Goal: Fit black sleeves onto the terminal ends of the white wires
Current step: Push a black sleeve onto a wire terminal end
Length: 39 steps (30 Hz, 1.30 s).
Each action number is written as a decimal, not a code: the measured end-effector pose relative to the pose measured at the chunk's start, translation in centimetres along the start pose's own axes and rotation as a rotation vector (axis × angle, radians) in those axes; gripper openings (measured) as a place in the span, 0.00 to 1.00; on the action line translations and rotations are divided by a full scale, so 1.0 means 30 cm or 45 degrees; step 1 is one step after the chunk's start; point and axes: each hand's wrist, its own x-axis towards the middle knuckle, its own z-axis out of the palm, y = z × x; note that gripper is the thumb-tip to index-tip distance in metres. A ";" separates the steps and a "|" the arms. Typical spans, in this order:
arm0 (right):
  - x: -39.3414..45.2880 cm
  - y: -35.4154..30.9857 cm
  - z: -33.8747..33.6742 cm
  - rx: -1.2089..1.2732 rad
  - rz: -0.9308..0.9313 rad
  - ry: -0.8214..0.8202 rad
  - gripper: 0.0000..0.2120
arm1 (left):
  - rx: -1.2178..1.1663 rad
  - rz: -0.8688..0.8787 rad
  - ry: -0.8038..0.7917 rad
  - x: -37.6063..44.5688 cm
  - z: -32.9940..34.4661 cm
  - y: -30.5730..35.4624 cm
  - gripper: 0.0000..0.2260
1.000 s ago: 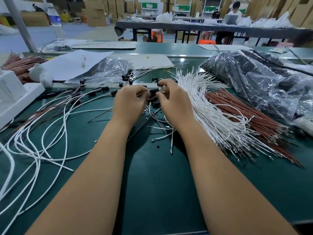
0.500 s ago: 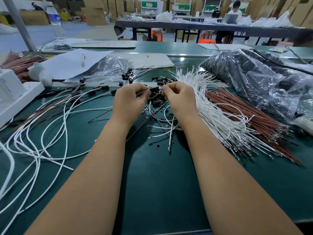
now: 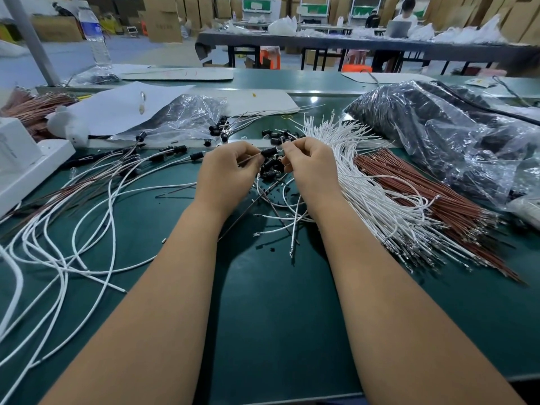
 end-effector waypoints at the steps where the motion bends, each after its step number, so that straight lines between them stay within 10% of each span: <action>1: 0.001 0.000 -0.001 0.019 0.011 -0.001 0.09 | -0.003 -0.006 -0.001 0.000 0.000 -0.001 0.04; 23: 0.019 0.025 0.001 -0.006 -0.086 0.055 0.08 | 0.004 -0.083 -0.077 -0.010 0.014 0.013 0.03; 32: 0.007 0.001 0.000 0.711 0.234 -0.025 0.09 | -0.238 -0.177 -0.108 -0.013 0.026 0.040 0.04; 39: 0.015 0.010 -0.008 0.232 -0.004 0.006 0.08 | -0.201 -0.142 -0.052 -0.006 0.017 0.023 0.02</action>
